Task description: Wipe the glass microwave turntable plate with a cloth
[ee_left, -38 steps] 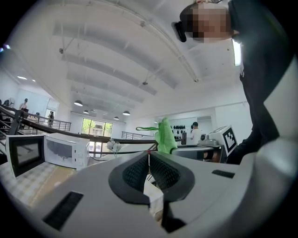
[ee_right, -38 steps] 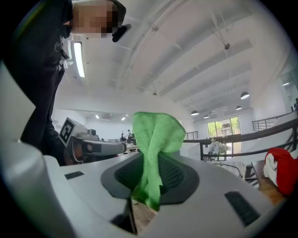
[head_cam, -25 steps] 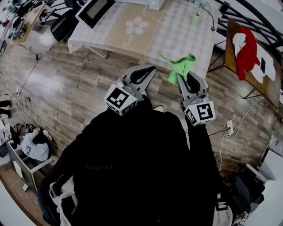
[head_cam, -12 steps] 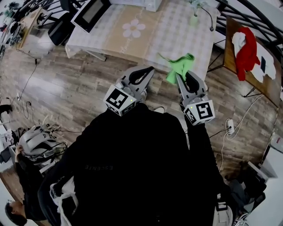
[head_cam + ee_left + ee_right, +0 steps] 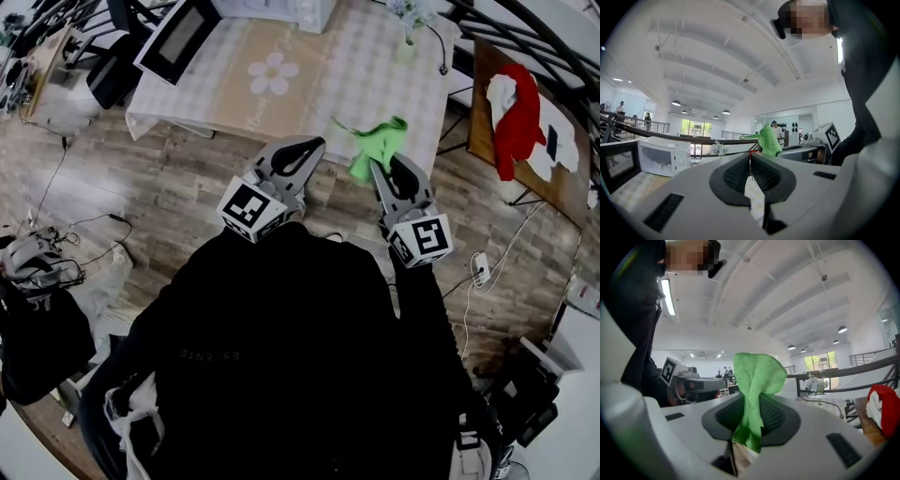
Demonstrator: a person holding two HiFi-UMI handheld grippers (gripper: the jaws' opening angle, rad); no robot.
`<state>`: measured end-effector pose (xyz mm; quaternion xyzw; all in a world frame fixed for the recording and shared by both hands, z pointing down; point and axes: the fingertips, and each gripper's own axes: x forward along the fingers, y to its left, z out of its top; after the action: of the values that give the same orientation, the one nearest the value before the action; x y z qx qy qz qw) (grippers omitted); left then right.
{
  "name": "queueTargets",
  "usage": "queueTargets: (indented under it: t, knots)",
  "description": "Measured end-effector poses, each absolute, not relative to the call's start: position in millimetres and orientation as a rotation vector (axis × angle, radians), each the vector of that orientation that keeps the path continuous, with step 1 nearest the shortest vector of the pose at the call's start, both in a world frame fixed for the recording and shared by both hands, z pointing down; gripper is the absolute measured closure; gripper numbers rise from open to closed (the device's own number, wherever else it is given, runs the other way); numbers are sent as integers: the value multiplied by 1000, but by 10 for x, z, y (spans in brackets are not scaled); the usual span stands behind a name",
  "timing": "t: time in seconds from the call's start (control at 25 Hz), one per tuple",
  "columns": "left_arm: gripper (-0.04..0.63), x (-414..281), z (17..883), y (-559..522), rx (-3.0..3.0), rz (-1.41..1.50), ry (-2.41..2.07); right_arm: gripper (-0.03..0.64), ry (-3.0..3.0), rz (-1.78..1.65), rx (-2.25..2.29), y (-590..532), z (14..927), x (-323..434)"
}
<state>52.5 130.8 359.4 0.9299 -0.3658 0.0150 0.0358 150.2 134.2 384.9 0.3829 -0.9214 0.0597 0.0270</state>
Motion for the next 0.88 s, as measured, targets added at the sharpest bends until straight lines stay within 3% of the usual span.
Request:
queueTargets:
  t: [0.88]
  knots:
    - [574,-176,3615,-109,2878,14,-1003,511,-2715,226,1224,20,3907,707]
